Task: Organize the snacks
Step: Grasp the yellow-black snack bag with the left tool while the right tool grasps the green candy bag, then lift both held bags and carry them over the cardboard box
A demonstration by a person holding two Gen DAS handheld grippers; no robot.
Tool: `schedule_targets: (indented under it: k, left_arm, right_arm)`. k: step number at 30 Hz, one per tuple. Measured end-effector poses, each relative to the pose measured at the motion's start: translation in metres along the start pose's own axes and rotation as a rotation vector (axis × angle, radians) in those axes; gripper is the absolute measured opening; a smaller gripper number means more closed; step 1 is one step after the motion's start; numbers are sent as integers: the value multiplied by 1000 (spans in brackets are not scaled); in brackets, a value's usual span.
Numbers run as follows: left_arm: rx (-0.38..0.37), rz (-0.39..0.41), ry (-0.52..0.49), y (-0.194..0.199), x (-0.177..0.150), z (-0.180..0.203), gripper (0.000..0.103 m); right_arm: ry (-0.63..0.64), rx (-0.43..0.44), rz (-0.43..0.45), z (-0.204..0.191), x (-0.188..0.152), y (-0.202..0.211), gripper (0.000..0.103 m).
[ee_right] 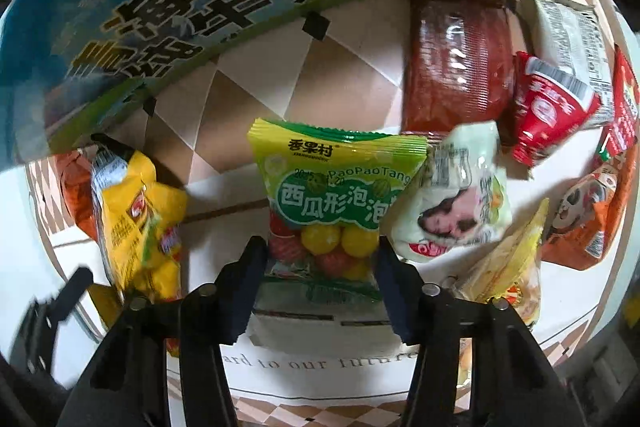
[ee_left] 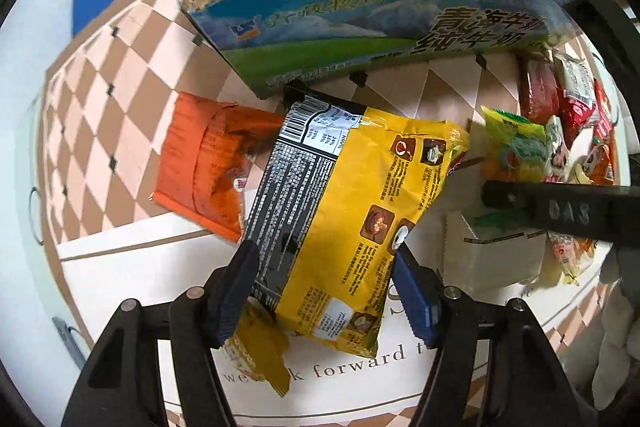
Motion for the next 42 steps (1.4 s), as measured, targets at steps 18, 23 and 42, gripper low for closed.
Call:
schedule_targets:
  k: [18,23,42]
  left_arm:
    - [-84,-85,-21,-30,42,-13,80]
    - [-62,-86,-76,-33,52,-1,81]
    - [49,-84,-99,-92,43,62,82]
  right_arm:
    - [37,31,-111,30,-20,-16,71]
    - [34,43,-116,30,-24,-20,73]
    - [66,-9,-94,33,-24,-38,65]
Point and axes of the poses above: each gripper's, at about its wrist camera, not at the fingertips, and y roughly against the way its jaws point, z to its right, x to its top, the point moved 6 cm from there along -y, roughly the way its jaws point, and after that the axes turned 5 degrees about -y, right-handed, at the moved point
